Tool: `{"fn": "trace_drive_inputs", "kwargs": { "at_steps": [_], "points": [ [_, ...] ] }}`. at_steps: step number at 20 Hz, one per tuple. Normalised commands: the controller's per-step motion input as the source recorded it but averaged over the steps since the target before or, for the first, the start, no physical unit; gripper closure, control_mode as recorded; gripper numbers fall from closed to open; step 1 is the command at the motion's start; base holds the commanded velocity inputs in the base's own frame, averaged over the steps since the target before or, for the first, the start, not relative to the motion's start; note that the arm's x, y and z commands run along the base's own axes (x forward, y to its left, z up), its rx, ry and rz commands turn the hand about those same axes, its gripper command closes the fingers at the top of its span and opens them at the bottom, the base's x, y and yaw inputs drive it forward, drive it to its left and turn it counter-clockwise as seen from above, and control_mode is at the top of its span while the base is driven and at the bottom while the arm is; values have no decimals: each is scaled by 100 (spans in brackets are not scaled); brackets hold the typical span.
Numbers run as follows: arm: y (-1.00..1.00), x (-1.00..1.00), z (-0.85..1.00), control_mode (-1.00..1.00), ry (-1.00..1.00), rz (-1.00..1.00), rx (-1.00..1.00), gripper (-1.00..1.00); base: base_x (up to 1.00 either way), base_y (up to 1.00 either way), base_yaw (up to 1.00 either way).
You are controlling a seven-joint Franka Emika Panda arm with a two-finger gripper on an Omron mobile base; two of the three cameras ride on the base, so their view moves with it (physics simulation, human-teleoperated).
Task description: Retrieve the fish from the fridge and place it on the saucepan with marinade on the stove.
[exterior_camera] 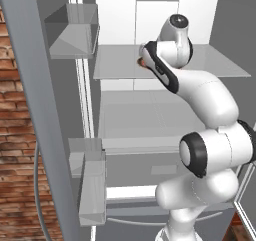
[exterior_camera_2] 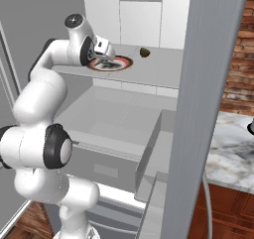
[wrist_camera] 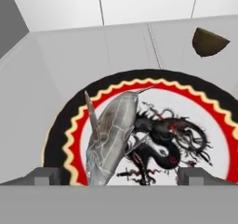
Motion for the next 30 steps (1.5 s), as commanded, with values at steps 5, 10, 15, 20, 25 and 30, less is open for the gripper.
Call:
{"fn": "trace_drive_inputs", "kwargs": {
  "at_steps": [5, 10, 15, 20, 25, 30],
  "points": [
    [0, 25, -11, -100, 0, 0, 0, -100, 0, 0, 0],
    [0, 22, 0, -100, 0, 0, 0, -100, 0, 0, 0],
    [0, 20, 0, -100, 0, 0, 0, -100, 0, 0, 0],
    [0, 15, 0, -100, 0, 0, 0, -100, 0, 0, 0],
    [0, 9, -3, -100, 0, 0, 0, -100, 0, 0, 0],
    [0, 0, -11, -100, 0, 0, 0, -100, 0, 0, 0]
  ]
}}
